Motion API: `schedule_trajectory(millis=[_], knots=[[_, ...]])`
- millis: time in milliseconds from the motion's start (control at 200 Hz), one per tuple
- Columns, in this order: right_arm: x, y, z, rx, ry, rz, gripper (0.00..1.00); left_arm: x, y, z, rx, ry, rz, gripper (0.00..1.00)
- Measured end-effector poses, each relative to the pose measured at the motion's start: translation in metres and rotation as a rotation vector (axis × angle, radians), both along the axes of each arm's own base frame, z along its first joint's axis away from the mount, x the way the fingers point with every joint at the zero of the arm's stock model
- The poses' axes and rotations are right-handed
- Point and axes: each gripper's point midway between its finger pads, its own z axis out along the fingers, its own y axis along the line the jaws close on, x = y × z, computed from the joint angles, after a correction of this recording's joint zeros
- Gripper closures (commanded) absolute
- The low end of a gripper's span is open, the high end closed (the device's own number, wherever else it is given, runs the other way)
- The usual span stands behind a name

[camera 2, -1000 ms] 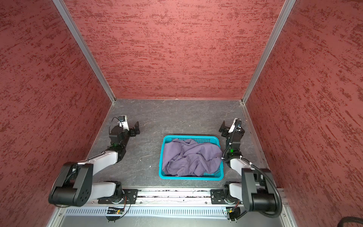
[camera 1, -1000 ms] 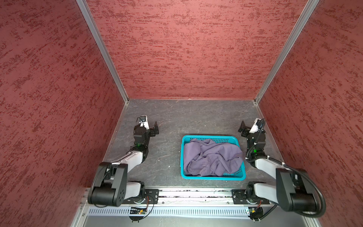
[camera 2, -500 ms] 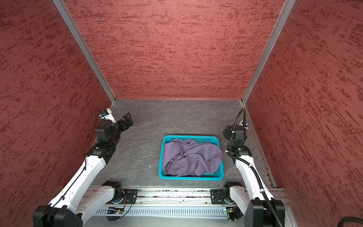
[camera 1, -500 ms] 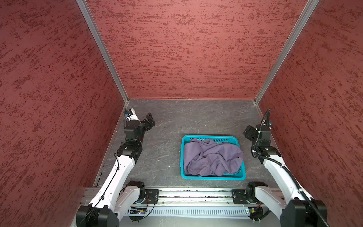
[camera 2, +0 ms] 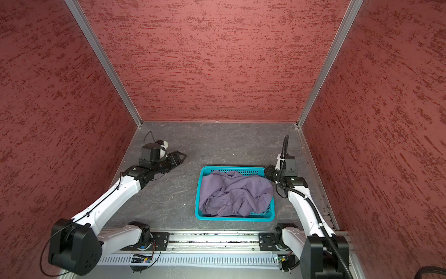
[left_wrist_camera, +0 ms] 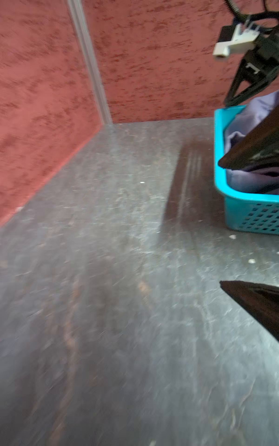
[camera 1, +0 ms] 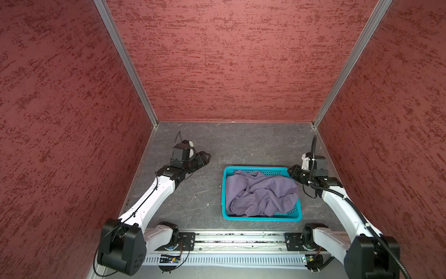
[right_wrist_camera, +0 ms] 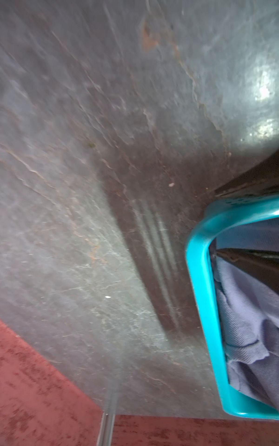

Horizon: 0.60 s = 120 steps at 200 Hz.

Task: Fold and stack the trousers
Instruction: Move the basket to the center of the table.

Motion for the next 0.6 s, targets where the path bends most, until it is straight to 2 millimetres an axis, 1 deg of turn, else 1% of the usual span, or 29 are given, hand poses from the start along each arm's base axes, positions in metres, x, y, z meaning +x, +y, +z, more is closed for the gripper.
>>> schedule_trajectory(millis=[105, 235, 311, 356, 441, 516, 601], knots=[[0.001, 0.003, -0.002, 0.012, 0.005, 0.011, 0.61, -0.016, -0.032, -0.011, -0.036, 0.069, -0.069, 0.27], [0.006, 0.01, -0.006, 0.036, 0.011, 0.027, 0.62, -0.029, -0.064, -0.02, -0.076, 0.128, -0.123, 0.28], [0.011, 0.014, -0.01, 0.048, 0.012, 0.041, 0.66, -0.035, -0.081, -0.028, -0.097, 0.164, -0.143, 0.28], [0.015, 0.016, -0.01, 0.049, 0.004, 0.05, 0.69, -0.036, -0.087, -0.035, -0.093, 0.181, -0.147, 0.28], [0.024, 0.017, -0.006, 0.056, -0.019, 0.049, 0.73, -0.032, -0.092, -0.045, -0.089, 0.212, -0.136, 0.28], [0.033, 0.017, -0.005, 0.067, -0.04, 0.038, 0.73, -0.025, -0.096, -0.051, -0.083, 0.226, -0.13, 0.29], [0.044, 0.016, -0.002, 0.068, -0.047, 0.023, 0.75, -0.012, -0.102, -0.056, -0.078, 0.241, -0.124, 0.29]])
